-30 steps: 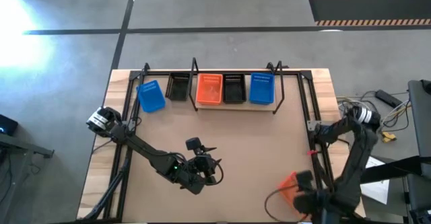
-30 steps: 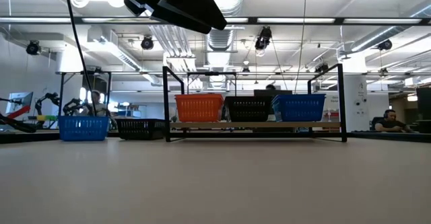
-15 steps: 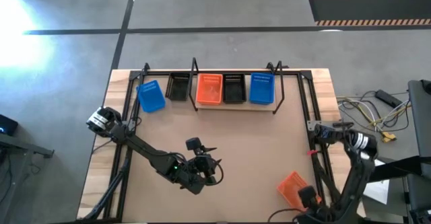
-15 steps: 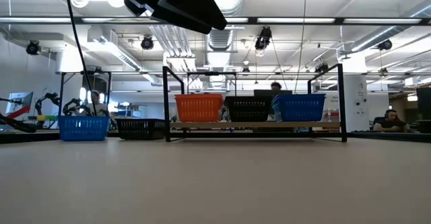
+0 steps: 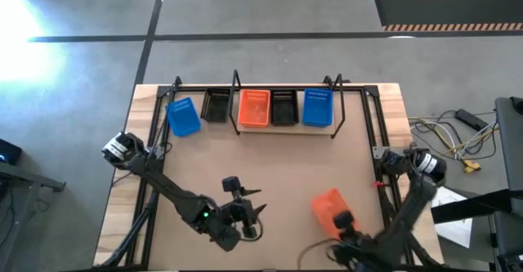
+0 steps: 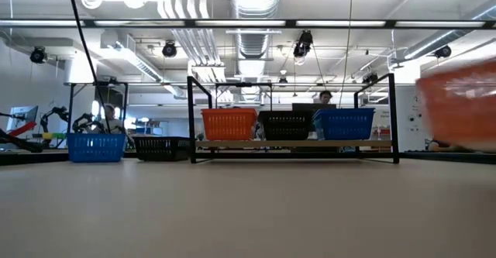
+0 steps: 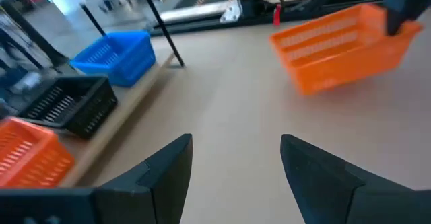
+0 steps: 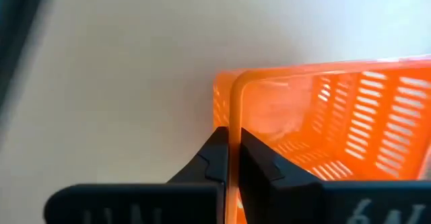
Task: Stack baskets on shelf by color
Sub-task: Stack the orange bin on the stacked orange bins on the shelf
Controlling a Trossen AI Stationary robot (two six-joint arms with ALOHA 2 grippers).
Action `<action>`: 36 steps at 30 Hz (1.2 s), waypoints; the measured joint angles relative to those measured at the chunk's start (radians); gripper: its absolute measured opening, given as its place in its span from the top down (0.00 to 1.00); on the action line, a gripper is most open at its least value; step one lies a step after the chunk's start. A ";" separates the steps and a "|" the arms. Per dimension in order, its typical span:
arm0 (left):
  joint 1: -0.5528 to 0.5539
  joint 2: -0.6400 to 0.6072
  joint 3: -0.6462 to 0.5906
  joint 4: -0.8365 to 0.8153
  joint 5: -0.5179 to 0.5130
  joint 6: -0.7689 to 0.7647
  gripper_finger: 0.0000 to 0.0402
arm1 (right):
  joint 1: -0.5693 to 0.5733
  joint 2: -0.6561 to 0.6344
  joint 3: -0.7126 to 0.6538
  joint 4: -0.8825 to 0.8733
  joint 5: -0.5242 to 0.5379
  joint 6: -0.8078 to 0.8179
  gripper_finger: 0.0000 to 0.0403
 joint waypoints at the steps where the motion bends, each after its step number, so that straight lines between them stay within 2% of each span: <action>1: -0.016 -0.005 0.001 -0.017 -0.024 0.000 0.48 | -0.034 -0.006 0.000 0.011 0.031 -0.036 0.98; 4: -0.062 -0.019 0.001 -0.048 -0.069 -0.001 0.48 | -0.155 -0.022 0.000 0.102 0.056 -0.161 0.98; 10: -0.143 -0.027 -0.019 -0.087 -0.076 0.033 0.48 | -0.389 -0.016 0.000 0.373 0.048 -0.408 0.98; 15: -0.187 -0.014 -0.064 -0.109 -0.047 0.145 0.48 | -0.508 -0.011 0.000 0.540 -0.024 -0.600 0.98; 20: -0.188 -0.030 -0.078 -0.223 -0.007 0.188 0.48 | -0.529 -0.011 0.000 0.564 -0.076 -0.771 0.98; 22: -0.156 -0.052 -0.068 -0.241 0.087 0.238 0.48 | -0.529 -0.011 0.000 0.564 -0.088 -0.805 0.98; 26: -0.075 -0.071 -0.068 -0.243 0.257 0.441 0.48 | -0.527 -0.011 0.000 0.566 -0.090 -0.852 0.98; 31: -0.008 -0.073 -0.068 -0.239 0.285 0.732 0.48 | -0.524 -0.011 0.000 0.565 -0.090 -0.861 0.98; 36: 0.056 -0.077 -0.052 -0.297 0.357 0.791 0.48 | -0.516 -0.011 0.000 0.564 -0.092 -0.870 0.98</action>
